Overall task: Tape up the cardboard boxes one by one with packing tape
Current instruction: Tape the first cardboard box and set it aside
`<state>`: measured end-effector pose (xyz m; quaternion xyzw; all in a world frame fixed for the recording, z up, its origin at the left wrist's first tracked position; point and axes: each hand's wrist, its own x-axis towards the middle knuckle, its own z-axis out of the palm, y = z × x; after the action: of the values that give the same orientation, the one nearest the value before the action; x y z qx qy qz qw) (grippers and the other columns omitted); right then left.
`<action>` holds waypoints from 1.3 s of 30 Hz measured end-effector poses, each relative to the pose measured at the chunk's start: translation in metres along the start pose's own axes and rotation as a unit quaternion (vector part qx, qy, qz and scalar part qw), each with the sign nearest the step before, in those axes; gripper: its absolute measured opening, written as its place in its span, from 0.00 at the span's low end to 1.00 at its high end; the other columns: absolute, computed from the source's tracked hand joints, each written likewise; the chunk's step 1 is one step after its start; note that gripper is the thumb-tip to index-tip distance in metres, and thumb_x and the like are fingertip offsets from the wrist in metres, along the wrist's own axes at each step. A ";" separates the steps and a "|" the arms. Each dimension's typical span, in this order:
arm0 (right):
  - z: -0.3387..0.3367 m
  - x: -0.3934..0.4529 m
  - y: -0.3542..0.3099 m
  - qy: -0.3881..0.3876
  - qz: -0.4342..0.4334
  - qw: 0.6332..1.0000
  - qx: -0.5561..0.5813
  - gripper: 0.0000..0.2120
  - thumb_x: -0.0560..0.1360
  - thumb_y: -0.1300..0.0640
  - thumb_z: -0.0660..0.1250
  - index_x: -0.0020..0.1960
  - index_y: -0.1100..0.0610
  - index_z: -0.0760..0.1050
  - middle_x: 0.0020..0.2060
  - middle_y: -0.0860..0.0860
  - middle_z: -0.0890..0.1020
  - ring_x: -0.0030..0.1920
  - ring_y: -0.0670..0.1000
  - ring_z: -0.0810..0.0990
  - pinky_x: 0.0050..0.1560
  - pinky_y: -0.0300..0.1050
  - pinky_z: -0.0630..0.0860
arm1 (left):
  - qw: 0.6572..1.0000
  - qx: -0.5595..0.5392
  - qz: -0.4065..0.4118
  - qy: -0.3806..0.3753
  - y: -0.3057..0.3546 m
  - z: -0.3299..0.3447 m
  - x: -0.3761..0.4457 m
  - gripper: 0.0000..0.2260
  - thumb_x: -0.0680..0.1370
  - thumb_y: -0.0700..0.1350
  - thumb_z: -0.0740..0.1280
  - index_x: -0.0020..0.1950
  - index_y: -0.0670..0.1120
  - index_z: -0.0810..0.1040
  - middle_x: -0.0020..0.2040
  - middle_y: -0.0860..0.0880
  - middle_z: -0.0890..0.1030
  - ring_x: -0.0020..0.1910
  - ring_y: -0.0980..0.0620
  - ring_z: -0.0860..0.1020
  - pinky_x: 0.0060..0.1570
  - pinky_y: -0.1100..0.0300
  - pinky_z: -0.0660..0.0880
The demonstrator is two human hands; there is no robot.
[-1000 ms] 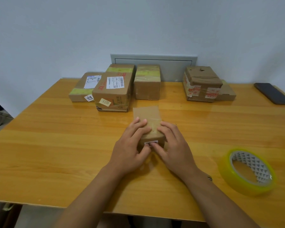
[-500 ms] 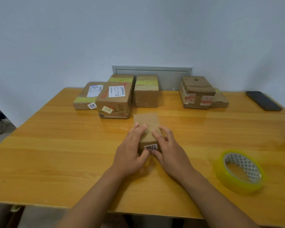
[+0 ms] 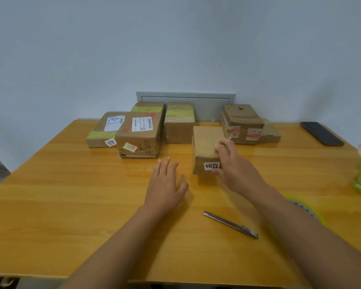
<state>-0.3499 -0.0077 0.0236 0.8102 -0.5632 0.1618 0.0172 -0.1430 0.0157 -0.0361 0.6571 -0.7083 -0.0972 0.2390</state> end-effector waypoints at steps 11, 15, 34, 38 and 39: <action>-0.014 0.080 0.044 -0.030 0.030 0.997 -0.059 0.24 0.76 0.49 0.69 0.65 0.55 0.61 0.73 0.57 0.59 0.41 0.51 0.73 0.38 0.44 0.72 | 0.986 0.097 -0.019 -0.134 0.018 0.033 0.091 0.31 0.81 0.65 0.48 0.81 0.54 0.46 0.81 0.47 0.40 0.78 0.44 0.35 0.76 0.46 0.37; -0.008 0.116 0.055 -0.037 -0.008 0.995 -0.089 0.23 0.75 0.47 0.70 0.63 0.54 0.63 0.67 0.54 0.67 0.45 0.51 0.74 0.37 0.44 0.71 | 0.979 0.124 -0.042 -0.158 0.012 0.048 0.106 0.33 0.79 0.69 0.42 0.81 0.55 0.44 0.81 0.47 0.40 0.79 0.45 0.36 0.76 0.44 0.36; 0.054 0.216 0.073 -0.080 -0.013 0.961 -0.265 0.29 0.79 0.48 0.63 0.75 0.54 0.58 0.74 0.55 0.68 0.78 0.55 0.54 0.73 0.68 0.41 | 0.982 0.126 -0.046 -0.134 0.010 0.055 0.108 0.33 0.78 0.69 0.43 0.81 0.56 0.45 0.81 0.49 0.42 0.79 0.47 0.39 0.76 0.44 0.38; 0.049 0.210 0.076 -0.074 -0.009 0.967 -0.242 0.33 0.78 0.39 0.62 0.76 0.53 0.57 0.76 0.54 0.63 0.79 0.56 0.50 0.73 0.69 0.38 | 0.983 0.124 -0.045 -0.127 0.009 0.054 0.107 0.33 0.79 0.69 0.44 0.81 0.56 0.46 0.81 0.49 0.43 0.79 0.47 0.39 0.76 0.44 0.39; 0.044 0.208 0.078 -0.065 -0.014 0.968 -0.241 0.35 0.76 0.36 0.62 0.76 0.52 0.58 0.77 0.54 0.61 0.79 0.56 0.50 0.73 0.69 0.38 | 0.983 0.124 -0.045 -0.127 0.009 0.054 0.107 0.33 0.79 0.69 0.44 0.81 0.56 0.46 0.81 0.49 0.43 0.79 0.47 0.40 0.76 0.44 0.39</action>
<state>-0.3458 -0.2343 0.0279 0.7987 -0.5741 -0.0324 0.1773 -0.1787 -0.0969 -0.0557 0.6949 -0.7093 -0.1024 0.0592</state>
